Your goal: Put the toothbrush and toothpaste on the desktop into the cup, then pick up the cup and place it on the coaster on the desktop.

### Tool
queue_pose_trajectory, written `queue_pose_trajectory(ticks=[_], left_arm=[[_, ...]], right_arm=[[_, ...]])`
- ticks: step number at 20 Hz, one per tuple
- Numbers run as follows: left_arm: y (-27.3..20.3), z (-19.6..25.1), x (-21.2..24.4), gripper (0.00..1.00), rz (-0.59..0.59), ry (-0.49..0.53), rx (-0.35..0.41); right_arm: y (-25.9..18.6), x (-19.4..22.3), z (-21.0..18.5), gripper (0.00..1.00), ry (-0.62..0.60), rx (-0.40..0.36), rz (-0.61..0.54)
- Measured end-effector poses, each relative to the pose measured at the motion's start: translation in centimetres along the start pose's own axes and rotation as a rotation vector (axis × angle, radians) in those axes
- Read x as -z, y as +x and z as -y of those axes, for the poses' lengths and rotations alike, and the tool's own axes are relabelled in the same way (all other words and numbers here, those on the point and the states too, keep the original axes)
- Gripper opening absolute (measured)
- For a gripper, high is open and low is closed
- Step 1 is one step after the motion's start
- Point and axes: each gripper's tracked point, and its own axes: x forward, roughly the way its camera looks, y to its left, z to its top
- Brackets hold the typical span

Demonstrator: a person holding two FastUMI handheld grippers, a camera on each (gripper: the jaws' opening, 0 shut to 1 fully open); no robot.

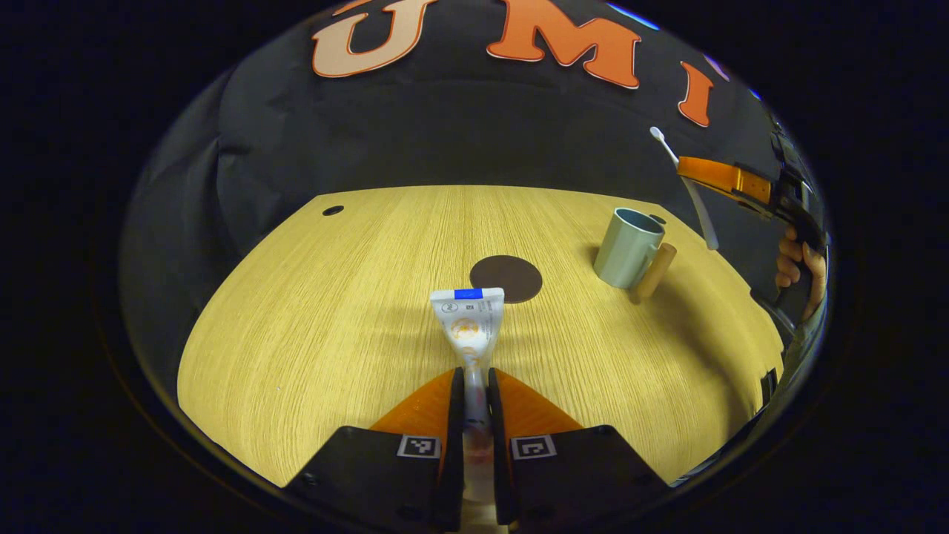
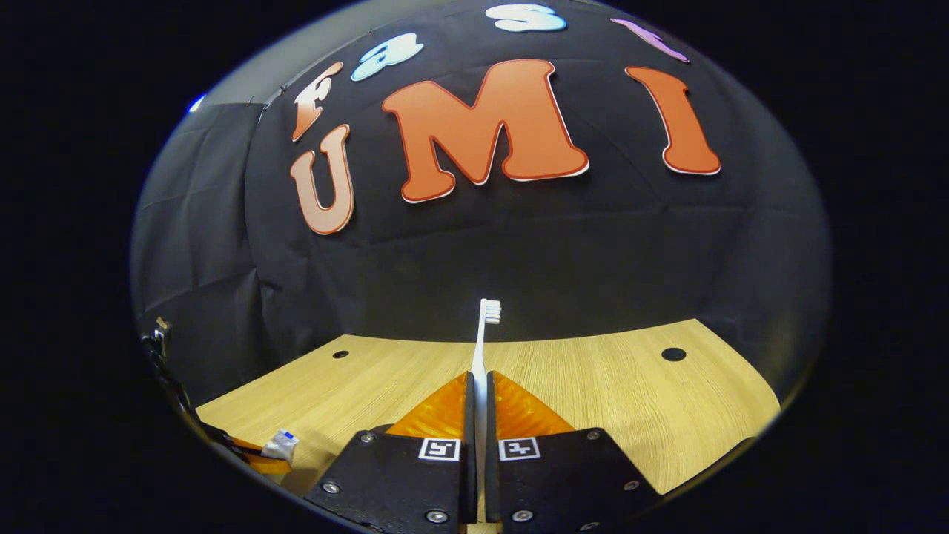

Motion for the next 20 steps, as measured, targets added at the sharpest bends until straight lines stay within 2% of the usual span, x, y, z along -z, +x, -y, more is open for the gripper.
queue_pose_trajectory(ticks=[6, 9, 13, 16, 20], left_arm=[[-0.4, -0.1, -0.1, 0.20, 0.035, -0.021, -0.008], [-0.9, -0.5, -0.3, 0.20, 0.052, -0.021, -0.021], [-0.8, -0.4, -0.3, 0.21, 0.060, -0.041, -0.032], [-0.7, -0.5, -0.3, 0.20, 0.069, -0.053, -0.034], [-1.0, -0.4, -0.6, 0.20, 0.092, -0.060, -0.028]], right_arm=[[2.3, -2.4, 0.3, 0.05, -0.016, -0.036, 0.186], [3.1, -2.1, 0.1, 0.05, 0.033, -0.085, 0.226], [4.6, -2.2, 0.1, 0.05, 0.000, -0.108, 0.293], [5.4, -1.1, -0.7, 0.05, -0.011, -0.147, 0.292], [6.5, 0.9, 0.2, 0.05, -0.003, -0.119, 0.262]])
